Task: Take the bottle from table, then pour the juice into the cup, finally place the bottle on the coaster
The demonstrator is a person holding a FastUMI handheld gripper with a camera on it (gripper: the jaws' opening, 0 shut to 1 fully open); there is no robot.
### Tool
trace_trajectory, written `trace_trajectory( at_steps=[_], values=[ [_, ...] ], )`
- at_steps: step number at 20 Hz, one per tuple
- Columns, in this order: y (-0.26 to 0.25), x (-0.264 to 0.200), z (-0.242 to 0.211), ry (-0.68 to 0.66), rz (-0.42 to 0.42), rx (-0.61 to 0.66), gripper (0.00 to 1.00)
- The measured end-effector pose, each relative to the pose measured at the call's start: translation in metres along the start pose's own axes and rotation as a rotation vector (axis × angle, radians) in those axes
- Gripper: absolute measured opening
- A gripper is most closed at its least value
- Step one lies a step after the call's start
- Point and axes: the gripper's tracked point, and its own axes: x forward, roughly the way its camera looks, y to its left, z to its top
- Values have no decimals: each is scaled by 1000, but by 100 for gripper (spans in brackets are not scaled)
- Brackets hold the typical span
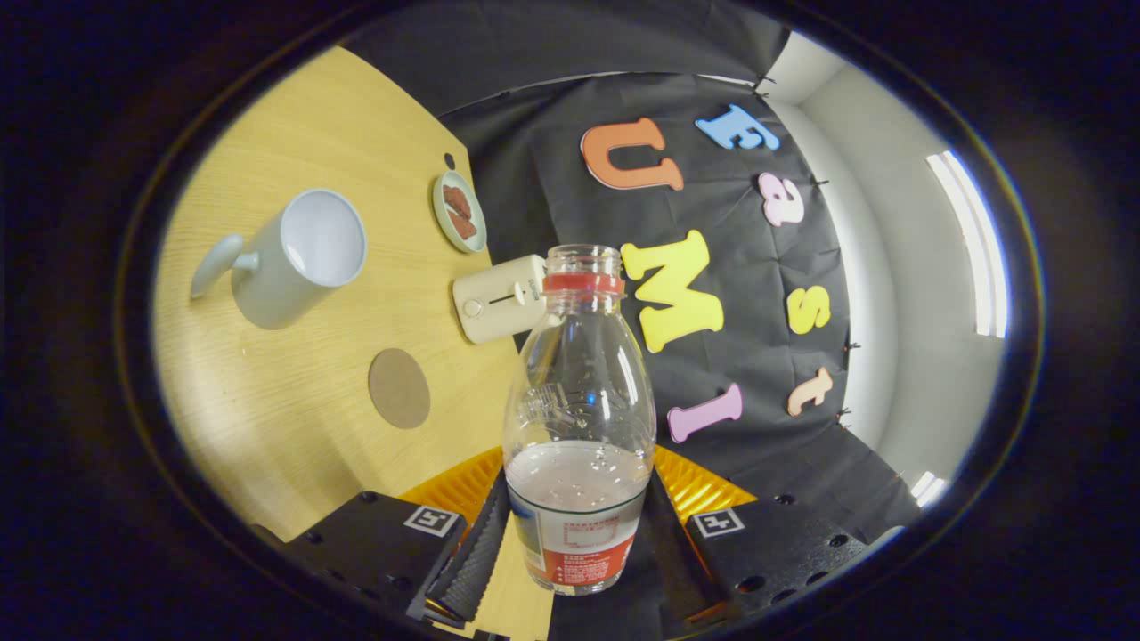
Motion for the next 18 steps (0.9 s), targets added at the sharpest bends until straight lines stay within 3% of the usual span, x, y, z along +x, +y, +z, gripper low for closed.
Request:
trace_trajectory(
  at_steps=[18],
  values=[
    [-3, -1, 29, 7, -29, -292, 80]
  ],
)
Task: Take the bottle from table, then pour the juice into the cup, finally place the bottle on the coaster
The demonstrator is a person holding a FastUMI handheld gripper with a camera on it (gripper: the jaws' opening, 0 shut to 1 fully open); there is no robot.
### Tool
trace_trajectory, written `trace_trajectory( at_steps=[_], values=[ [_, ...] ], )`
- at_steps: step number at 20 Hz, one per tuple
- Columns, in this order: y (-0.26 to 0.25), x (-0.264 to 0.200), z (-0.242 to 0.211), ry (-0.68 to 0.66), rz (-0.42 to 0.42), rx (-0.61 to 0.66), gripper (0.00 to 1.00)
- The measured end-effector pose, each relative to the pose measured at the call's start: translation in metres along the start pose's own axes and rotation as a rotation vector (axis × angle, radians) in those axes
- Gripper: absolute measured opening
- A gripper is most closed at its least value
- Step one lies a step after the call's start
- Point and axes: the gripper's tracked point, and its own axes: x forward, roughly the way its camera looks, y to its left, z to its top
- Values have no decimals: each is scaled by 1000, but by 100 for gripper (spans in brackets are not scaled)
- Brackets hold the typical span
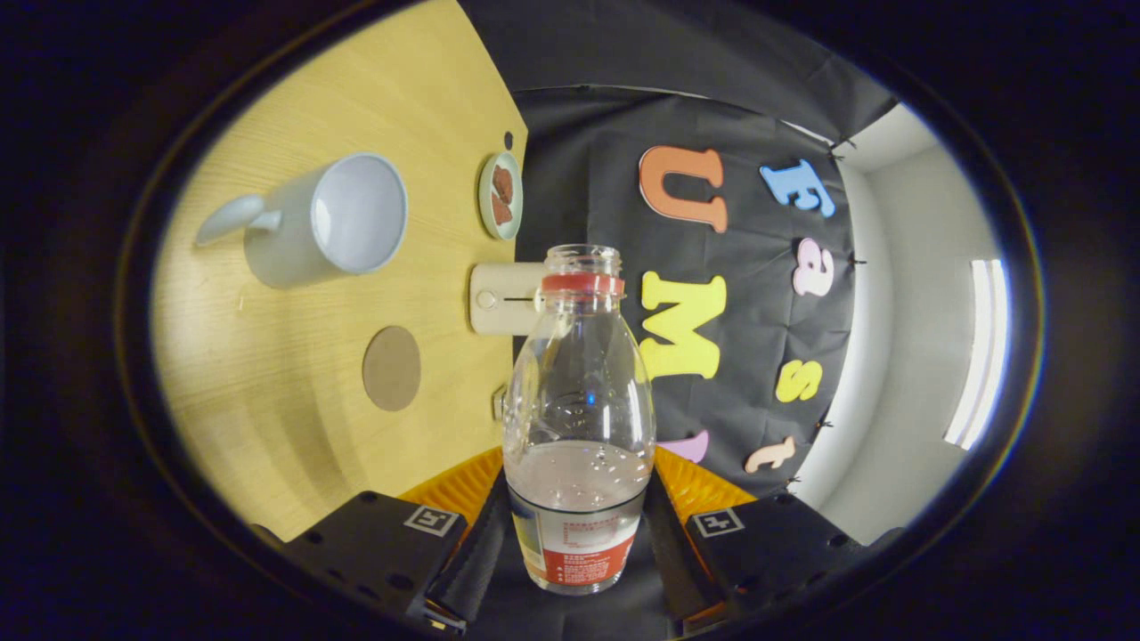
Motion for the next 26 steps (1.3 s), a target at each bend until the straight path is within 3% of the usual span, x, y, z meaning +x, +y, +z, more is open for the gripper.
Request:
trace_trajectory(
  at_steps=[26],
  values=[
    [-7, 1, 8, 28, -33, -134, 80]
  ],
)
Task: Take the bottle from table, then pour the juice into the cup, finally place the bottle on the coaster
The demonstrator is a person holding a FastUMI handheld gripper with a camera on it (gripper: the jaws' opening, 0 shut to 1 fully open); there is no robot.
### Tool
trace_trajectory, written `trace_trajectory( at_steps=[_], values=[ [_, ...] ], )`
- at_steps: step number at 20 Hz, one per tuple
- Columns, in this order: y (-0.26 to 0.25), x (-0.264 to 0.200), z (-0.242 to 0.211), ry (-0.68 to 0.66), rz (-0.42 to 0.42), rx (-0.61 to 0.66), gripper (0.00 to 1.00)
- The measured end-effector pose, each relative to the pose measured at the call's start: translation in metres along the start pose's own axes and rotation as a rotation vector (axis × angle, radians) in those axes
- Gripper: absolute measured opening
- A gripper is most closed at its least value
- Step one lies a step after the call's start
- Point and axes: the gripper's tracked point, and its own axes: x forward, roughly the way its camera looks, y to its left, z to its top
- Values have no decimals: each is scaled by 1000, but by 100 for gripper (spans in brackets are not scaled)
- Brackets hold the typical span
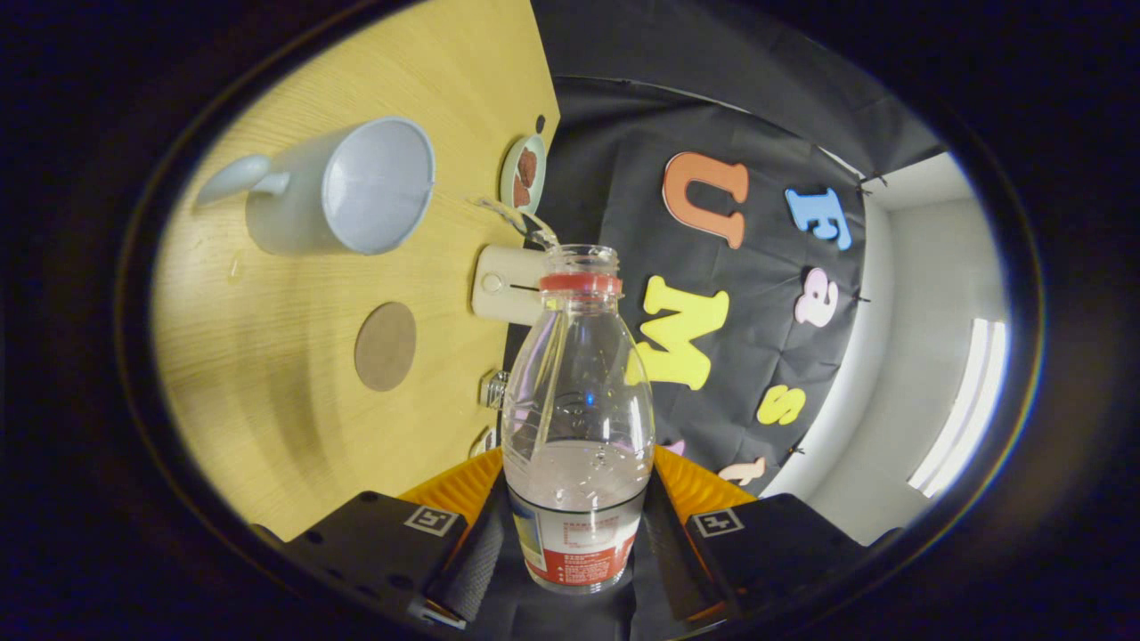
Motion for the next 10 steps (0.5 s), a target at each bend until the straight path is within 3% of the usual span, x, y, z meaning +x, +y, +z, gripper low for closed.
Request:
trace_trajectory(
  at_steps=[10],
  values=[
    [-3, 2, -4, 11, -14, -38, 80]
  ],
)
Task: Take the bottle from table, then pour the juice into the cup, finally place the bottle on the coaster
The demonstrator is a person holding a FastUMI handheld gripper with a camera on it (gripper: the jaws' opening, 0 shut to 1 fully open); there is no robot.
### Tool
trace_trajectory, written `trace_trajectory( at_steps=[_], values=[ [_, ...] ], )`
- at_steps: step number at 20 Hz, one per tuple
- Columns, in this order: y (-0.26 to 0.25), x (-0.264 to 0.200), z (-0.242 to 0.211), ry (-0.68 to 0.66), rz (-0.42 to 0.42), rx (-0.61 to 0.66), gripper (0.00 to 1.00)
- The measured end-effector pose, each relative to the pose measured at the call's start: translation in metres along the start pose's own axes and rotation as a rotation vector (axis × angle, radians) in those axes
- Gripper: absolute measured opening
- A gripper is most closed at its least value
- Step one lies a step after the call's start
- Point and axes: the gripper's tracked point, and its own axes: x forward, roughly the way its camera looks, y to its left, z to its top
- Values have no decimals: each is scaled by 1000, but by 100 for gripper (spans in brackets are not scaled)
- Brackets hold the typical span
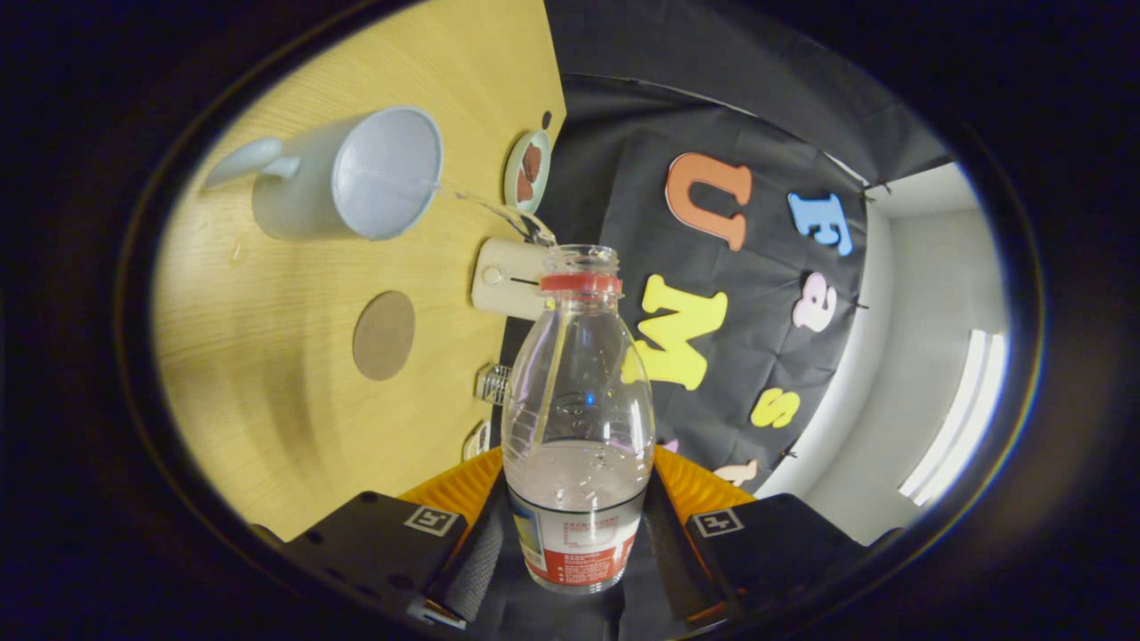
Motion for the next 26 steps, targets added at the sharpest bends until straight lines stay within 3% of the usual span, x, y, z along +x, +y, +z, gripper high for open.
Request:
trace_trajectory(
  at_steps=[13, 26],
  values=[
    [-15, -8, -13, 15, -71, -59, 80],
    [-22, -12, -14, 8, -86, -116, 80]
  ],
)
